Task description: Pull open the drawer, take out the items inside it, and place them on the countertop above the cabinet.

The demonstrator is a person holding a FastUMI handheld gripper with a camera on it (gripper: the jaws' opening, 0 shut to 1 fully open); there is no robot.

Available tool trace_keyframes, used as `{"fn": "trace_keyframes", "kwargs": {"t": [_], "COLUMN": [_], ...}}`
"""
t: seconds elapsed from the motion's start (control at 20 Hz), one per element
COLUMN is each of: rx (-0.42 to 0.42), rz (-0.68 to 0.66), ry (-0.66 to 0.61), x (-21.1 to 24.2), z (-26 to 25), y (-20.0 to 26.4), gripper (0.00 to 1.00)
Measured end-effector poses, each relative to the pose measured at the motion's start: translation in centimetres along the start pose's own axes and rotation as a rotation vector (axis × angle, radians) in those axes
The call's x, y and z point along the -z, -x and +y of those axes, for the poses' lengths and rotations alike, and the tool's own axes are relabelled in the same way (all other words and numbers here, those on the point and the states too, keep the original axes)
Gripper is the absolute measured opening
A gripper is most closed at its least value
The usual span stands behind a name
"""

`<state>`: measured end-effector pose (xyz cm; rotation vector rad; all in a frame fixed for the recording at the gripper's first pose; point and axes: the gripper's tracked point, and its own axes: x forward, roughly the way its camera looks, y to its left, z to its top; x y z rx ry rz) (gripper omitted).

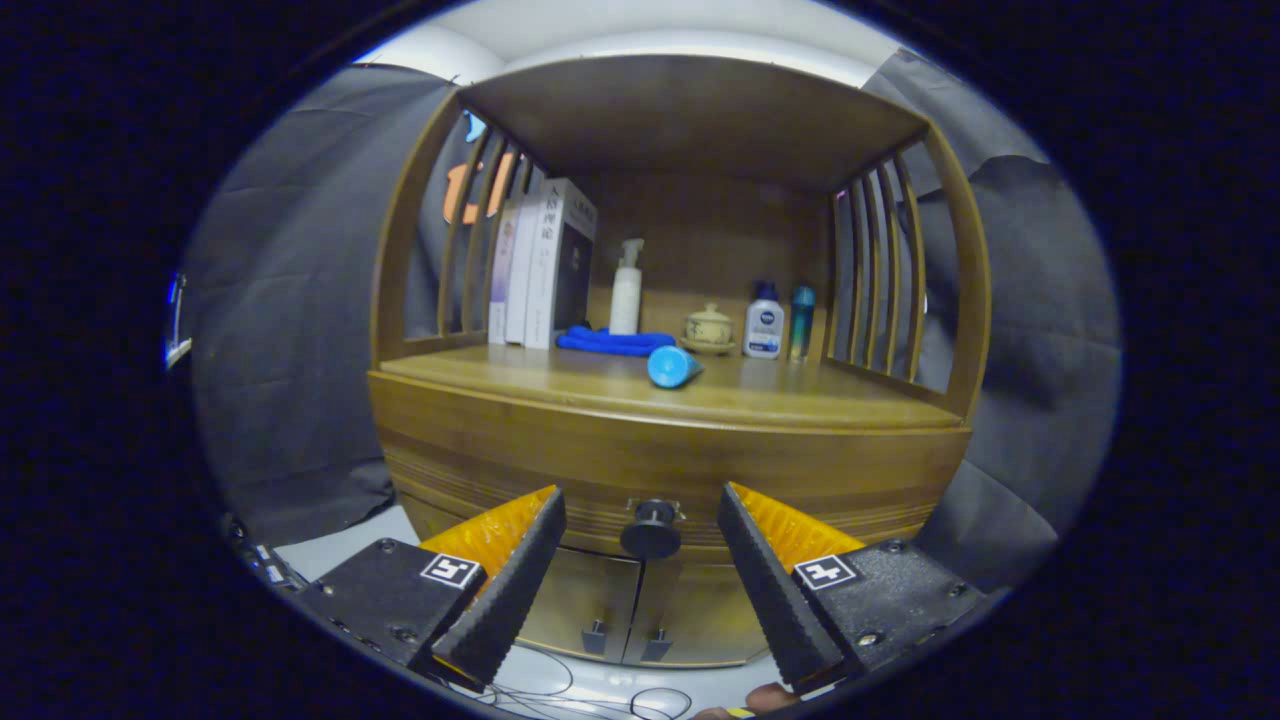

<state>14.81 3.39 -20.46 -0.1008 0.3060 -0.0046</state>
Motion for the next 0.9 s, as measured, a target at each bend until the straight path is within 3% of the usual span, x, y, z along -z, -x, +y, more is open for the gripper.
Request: {"fn": "trace_keyframes", "kwargs": {"t": [0.3,0.55,0.9], "rx": [-0.073,-0.057,0.026], "rz": [-0.066,-0.144,-0.231], "ry": [-0.088,-0.115,-0.080], "x": [-4.3,-8.6,-9.9], "z": [1.3,0.1,-1.4], "y": [8.1,13.8,20.6], "gripper": [0.99,0.99,0.99]}}
